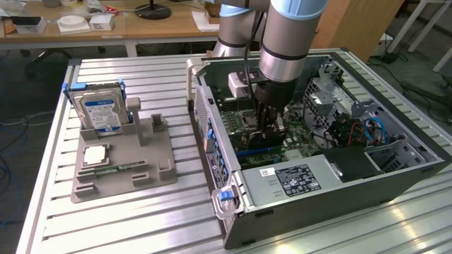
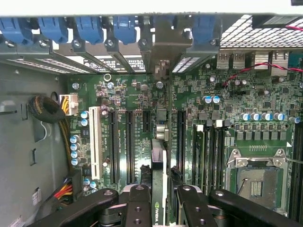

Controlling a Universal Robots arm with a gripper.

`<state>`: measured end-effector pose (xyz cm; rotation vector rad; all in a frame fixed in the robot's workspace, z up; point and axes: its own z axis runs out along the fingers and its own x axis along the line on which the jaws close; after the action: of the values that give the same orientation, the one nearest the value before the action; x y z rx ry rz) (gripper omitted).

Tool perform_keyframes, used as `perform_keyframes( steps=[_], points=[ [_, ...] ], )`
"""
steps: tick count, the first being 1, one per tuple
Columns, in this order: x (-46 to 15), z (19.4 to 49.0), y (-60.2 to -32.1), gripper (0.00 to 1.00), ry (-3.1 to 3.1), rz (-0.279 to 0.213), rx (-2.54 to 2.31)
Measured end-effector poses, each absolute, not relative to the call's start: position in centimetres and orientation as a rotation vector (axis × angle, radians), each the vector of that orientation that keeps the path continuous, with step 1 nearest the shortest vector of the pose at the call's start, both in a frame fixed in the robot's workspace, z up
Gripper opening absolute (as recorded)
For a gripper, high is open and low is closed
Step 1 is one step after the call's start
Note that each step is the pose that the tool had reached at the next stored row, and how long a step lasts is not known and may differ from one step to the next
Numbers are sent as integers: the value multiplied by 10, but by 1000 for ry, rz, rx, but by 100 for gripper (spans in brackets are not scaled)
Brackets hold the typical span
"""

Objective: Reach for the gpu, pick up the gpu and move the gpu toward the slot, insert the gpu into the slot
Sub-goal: 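Insert the gpu into the slot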

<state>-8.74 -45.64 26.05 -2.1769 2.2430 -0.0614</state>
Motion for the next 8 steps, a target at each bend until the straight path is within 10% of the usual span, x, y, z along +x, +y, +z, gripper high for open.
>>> perform_keyframes(
  steps=[8],
  points=[
    [-87,257,-456,26,2243,-61,-2177]
  ],
)
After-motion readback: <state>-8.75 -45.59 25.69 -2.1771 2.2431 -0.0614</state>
